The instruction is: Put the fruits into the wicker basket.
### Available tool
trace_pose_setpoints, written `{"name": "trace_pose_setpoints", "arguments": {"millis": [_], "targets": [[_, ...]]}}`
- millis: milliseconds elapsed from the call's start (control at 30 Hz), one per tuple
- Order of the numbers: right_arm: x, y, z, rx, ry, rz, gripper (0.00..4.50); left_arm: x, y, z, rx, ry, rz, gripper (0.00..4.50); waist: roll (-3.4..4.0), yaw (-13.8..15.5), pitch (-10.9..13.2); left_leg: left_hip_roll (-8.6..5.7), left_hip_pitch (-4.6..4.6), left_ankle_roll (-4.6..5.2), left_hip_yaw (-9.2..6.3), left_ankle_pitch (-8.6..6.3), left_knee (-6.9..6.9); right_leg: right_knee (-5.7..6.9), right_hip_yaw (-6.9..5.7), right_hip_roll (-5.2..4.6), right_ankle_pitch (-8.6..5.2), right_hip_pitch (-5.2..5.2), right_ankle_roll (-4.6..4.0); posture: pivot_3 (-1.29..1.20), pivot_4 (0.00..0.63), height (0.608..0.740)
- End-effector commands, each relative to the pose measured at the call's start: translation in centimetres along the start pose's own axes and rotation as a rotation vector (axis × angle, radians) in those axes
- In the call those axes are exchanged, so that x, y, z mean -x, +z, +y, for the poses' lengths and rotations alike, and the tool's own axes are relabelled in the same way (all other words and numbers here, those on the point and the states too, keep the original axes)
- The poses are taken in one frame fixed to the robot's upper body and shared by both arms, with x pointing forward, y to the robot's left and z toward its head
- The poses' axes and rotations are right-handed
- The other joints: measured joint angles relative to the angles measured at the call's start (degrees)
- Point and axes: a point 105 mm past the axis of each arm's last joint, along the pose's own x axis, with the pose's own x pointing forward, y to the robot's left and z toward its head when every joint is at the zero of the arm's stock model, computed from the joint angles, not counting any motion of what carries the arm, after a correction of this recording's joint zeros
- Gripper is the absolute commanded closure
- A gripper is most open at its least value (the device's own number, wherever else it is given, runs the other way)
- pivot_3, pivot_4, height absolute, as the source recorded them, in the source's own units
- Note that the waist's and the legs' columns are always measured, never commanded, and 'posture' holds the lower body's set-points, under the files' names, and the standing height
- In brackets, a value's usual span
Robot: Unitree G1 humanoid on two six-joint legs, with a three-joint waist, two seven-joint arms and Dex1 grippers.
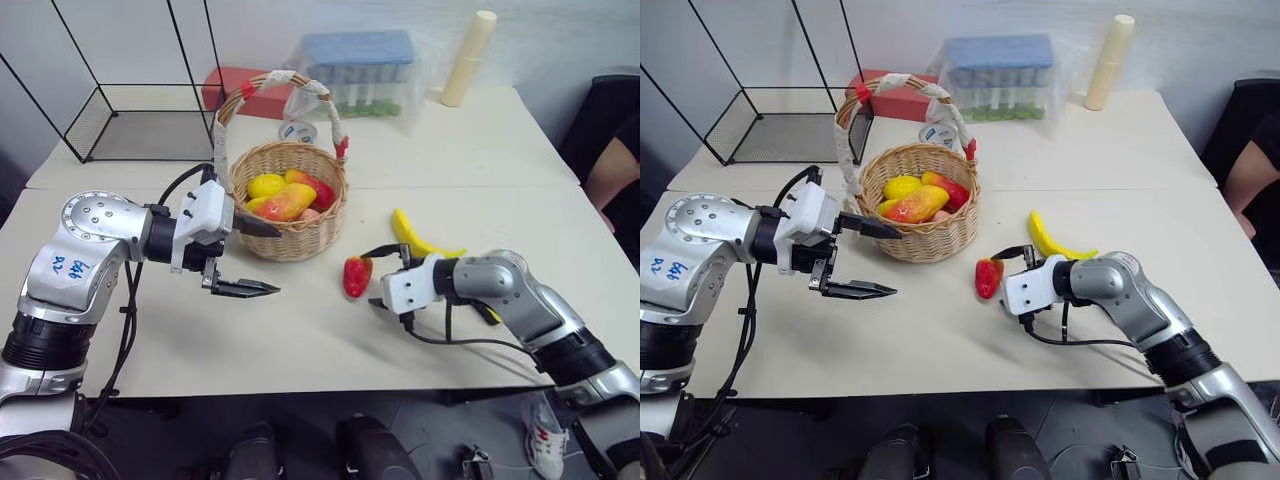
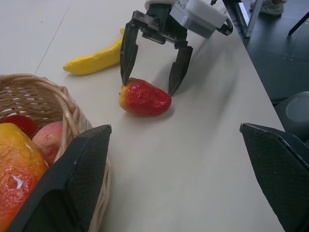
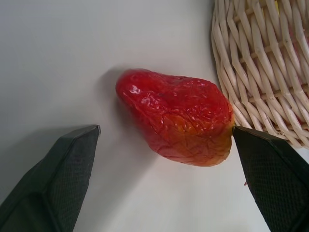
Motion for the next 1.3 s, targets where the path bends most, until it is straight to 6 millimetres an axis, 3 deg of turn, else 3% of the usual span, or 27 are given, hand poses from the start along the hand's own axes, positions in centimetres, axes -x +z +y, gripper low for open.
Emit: {"name": "trace_pose_setpoints", "arguments": {"millis": [33, 233, 367, 433, 567, 633, 800, 867, 933, 1067, 1167, 1300], "targets": [[-0.7, -0.4, -0.3, 0.009, 0.013, 0.001, 0.61, 0.6, 1.2, -0.1, -0.046, 0.022, -0.020, 0.00, 0.00, -0.1, 0.0, 0.00, 0.00, 0.00, -0.01, 0.00, 0.01, 0.03, -0.01, 0.00, -0.01, 0.00, -0.01, 0.00, 0.150, 0.740], [-0.8, -0.3, -0.9, -0.004, -0.014, -0.023, 2.44, 0.7, 1.4, 0.0, -0.047, 0.044, -0.020, 0.00, 0.00, -0.4, 0.0, -0.01, 0.01, 0.00, -0.03, 0.00, 0.00, 0.08, -0.02, -0.02, -0.01, 0.00, -0.03, 0.00, 0.150, 0.740], [0.5, 1.9, -2.7, -0.125, -0.110, -0.151, 2.57, 1.3, 1.3, 0.4, -0.022, 0.078, -0.031, 0.00, 0.00, -0.6, 0.0, -0.01, 0.00, 0.00, -0.05, 0.00, -0.02, 0.10, -0.03, -0.02, -0.02, 0.00, -0.03, 0.00, 0.150, 0.740], [1.7, 4.5, -4.6, -0.283, -0.165, -0.293, 2.58, 2.3, 1.4, 1.1, 0.032, 0.125, -0.072, 0.00, 0.02, -0.7, 0.0, 0.00, -0.02, -0.01, -0.07, 0.00, -0.03, 0.10, -0.04, -0.02, -0.02, -0.02, -0.03, 0.00, 0.150, 0.740], [3.0, 7.8, -8.2, -0.472, -0.246, -0.444, 2.58, 3.7, 2.0, 1.7, 0.110, 0.189, -0.156, 0.00, 0.04, -1.1, 0.0, 0.07, -0.01, -0.07, -0.09, 0.01, -0.02, 0.21, -0.07, 0.00, -0.02, -0.04, -0.03, 0.00, 0.150, 0.740], [2.9, 8.5, -9.8, -0.521, -0.289, -0.451, 2.58, 4.2, 2.3, 2.1, 0.142, 0.220, -0.192, 0.00, 0.04, -1.0, 0.0, 0.07, 0.00, -0.12, -0.14, 0.04, -0.01, 0.26, -0.11, 0.01, -0.02, -0.05, -0.04, 0.00, 0.150, 0.740], [0.4, 7.7, -13.1, -0.545, -0.403, -0.326, 2.58, 4.2, 1.2, 1.8, 0.190, 0.245, -0.154, 0.00, 0.04, -0.9, 0.0, -0.03, -0.03, -0.11, -0.19, 0.02, -0.02, 0.24, -0.14, -0.10, -0.04, -0.08, -0.07, 0.00, 0.150, 0.740], [-1.1, 6.2, -13.6, -0.576, -0.418, -0.230, 1.87, 4.0, 1.5, 1.8, 0.174, 0.250, -0.161, 0.00, 0.04, -0.9, 0.0, -0.05, -0.07, -0.08, -0.18, 0.01, -0.02, 0.22, -0.14, -0.12, -0.04, -0.10, -0.07, 0.00, 0.150, 0.740], [-1.3, 5.5, -14.0, -0.611, -0.425, -0.206, 1.36, 3.9, 1.9, 1.8, 0.164, 0.258, -0.177, 0.00, 0.03, -0.8, 0.0, -0.05, -0.14, -0.08, -0.16, 0.00, -0.01, 0.22, -0.14, -0.12, -0.04, -0.19, -0.07, 0.00, 0.150, 0.740], [0.6, 6.3, -14.7, -0.667, -0.425, -0.274, 0.04, 4.0, 2.3, 2.0, 0.165, 0.268, -0.197, 0.00, 0.03, -0.8, 0.0, -0.06, -0.44, -0.06, -0.16, -0.01, -0.03, 0.24, -0.13, -0.14, -0.04, -0.49, -0.07, 0.00, 0.150, 0.740], [3.1, 6.7, -14.3, -0.694, -0.415, -0.311, 0.04, 3.8, 2.6, 1.9, 0.155, 0.264, -0.221, 0.00, 0.04, -0.8, 0.0, -0.05, -1.09, -0.07, -0.15, 0.03, 0.15, 0.74, -0.12, -0.14, -0.03, -1.18, -0.07, 0.00, 0.150, 0.740], [7.3, 4.5, -12.9, -0.865, -0.489, -0.261, 0.04, 2.7, 3.9, 1.6, 0.102, 0.219, -0.250, 0.00, 0.02, -0.5, 0.0, -0.03, -1.08, -0.08, -0.19, 0.03, 0.13, 0.69, -0.15, -0.14, -0.04, -1.15, -0.07, 0.00, 0.150, 0.740]]}}
